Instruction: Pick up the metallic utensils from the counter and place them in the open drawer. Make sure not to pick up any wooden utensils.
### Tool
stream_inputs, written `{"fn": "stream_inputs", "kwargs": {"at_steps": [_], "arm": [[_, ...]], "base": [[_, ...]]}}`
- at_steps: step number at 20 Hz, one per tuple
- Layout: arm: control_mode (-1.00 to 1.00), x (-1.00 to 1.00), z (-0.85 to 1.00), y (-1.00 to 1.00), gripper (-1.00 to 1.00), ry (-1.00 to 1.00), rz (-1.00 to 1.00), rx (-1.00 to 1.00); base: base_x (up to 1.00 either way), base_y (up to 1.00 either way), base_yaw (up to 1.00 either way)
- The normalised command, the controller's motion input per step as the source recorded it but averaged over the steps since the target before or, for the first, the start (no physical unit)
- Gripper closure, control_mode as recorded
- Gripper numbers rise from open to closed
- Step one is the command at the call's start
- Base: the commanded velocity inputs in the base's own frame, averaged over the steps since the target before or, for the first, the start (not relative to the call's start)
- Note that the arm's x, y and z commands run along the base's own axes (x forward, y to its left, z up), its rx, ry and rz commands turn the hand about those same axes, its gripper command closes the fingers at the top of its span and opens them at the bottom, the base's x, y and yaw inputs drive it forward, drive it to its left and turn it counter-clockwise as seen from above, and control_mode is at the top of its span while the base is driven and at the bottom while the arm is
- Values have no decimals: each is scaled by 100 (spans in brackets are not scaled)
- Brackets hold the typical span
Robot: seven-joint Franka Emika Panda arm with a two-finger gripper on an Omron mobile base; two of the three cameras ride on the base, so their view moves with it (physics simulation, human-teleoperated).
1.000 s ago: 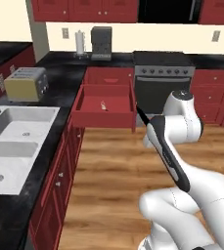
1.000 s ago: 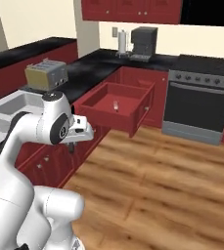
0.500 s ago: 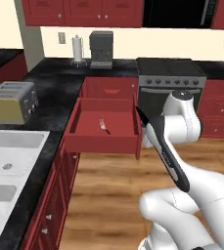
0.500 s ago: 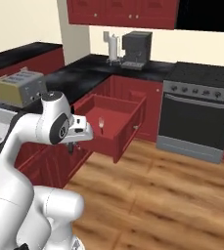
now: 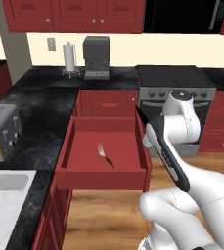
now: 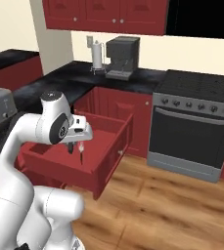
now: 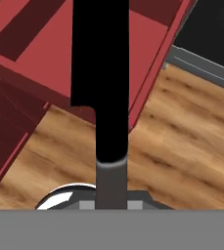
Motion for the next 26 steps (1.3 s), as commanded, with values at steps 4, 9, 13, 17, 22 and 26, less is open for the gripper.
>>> {"fn": "stream_inputs", "kwargs": {"at_steps": [4, 9, 13, 17, 22, 26], "arm": [[100, 0, 0, 0, 100, 0, 0, 0], [100, 0, 0, 0, 100, 0, 0, 0], [100, 0, 0, 0, 100, 0, 0, 0], [100, 0, 0, 0, 100, 0, 0, 0], [100, 0, 0, 0, 100, 0, 0, 0], [100, 0, 0, 0, 100, 0, 0, 0]], "base": [[75, 29, -2], [26, 16, 0], [4, 19, 0], [2, 45, 0], [19, 46, -3], [32, 43, -7]]}}
